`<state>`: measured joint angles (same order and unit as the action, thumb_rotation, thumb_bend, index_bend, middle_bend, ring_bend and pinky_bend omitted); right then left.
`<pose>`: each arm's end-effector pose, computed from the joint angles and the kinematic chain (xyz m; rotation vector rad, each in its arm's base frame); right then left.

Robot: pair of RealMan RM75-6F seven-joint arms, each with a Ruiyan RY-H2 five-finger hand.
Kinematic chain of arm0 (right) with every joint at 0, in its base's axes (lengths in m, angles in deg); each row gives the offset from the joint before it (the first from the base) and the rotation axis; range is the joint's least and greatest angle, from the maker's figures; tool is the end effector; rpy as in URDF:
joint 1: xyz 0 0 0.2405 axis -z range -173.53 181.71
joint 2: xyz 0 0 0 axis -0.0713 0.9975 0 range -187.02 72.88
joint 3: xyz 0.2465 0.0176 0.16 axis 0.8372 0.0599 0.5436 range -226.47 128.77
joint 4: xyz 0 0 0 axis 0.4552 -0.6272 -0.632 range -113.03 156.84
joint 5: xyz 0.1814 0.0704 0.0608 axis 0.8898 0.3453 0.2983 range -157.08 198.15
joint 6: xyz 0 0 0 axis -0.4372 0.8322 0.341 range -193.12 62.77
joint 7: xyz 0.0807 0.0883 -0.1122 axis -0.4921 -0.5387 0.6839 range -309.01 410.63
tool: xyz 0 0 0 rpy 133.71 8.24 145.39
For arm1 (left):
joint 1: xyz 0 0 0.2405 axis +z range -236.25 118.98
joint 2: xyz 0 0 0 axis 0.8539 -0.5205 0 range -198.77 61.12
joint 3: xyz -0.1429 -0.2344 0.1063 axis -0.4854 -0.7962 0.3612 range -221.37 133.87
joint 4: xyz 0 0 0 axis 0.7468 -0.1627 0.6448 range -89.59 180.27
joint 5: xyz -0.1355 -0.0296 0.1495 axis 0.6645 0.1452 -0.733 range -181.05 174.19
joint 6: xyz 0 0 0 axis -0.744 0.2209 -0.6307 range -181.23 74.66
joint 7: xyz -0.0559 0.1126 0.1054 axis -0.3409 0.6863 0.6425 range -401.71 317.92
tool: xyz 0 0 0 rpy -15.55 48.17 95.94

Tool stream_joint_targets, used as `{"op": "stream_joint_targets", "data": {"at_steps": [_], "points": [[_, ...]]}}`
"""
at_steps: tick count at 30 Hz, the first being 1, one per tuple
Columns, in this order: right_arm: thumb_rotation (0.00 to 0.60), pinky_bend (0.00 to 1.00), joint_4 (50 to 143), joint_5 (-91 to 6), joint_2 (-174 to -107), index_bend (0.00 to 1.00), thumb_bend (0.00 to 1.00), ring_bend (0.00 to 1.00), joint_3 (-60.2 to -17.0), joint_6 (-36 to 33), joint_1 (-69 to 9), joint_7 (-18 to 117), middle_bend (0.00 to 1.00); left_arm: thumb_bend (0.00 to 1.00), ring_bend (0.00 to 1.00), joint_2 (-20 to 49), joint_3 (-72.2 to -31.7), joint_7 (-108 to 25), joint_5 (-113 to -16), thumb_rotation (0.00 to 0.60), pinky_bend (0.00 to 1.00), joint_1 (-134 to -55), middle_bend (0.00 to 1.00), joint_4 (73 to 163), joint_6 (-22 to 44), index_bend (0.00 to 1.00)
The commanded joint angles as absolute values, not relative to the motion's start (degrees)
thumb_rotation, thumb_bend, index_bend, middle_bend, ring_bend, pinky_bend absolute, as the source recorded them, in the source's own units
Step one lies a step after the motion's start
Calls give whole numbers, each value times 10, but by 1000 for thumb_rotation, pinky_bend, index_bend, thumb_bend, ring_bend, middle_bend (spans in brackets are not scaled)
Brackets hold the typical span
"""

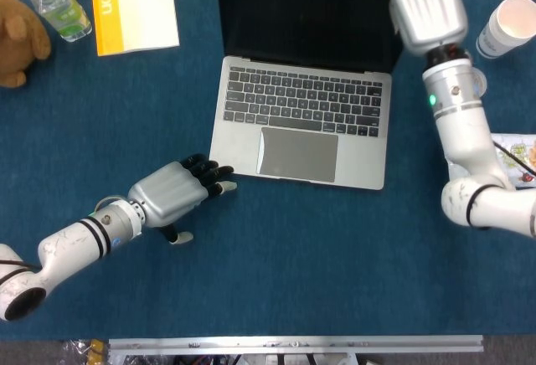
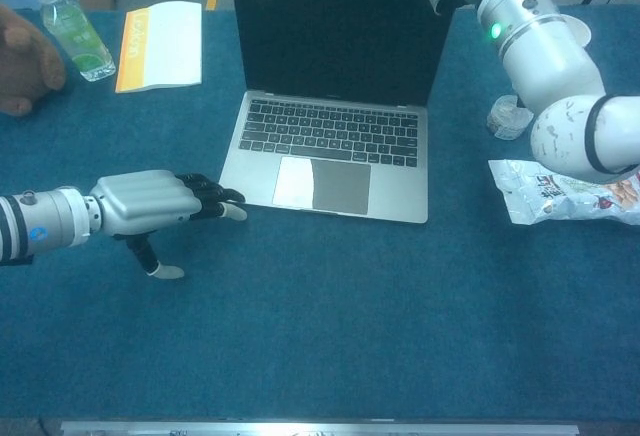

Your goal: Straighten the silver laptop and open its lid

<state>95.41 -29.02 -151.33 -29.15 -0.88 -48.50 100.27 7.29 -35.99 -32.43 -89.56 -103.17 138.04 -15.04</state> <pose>-0.1256 -0.4697 0.0219 1.5979 -0.5034 0.7208 -0.2174 0.2918 -0.0243 -2.5158 -0.8417 -0.5125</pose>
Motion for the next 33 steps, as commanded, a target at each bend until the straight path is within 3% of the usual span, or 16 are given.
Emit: {"op": "stream_joint_targets", "data": {"at_steps": [1,6,17,21,25,33], "points": [[600,145,936,-278,-1514,0,462,14,-287,-11,-487,997,127,247,0,72,-360,-323,-895,497,14,-1032,0,1382,-150,0],[600,145,942,-283,-1509,0,462,14,-289,-10,-483,982,127,248,0,68,-361,-318,-891,498,14,-1032,0,1387,-149,0],[600,145,1086,-344,-1440,0,461,12,-302,28,-439,905,126,248,0,12,-366,-318,-882,495,14,-1015,0,1422,-107,0],[600,145,1146,-349,-1400,0,462,12,-309,48,-411,892,127,248,0,-27,-369,-339,-885,498,14,-994,0,1438,-62,0],[600,145,1223,-361,-1345,0,462,12,-329,79,-371,889,127,248,0,-68,-377,-377,-887,598,14,-958,0,1450,8,0],[600,145,1326,-419,-1259,0,462,13,-397,149,-275,860,127,248,0,-107,-381,-428,-879,600,14,-868,0,1432,138,0]]}}
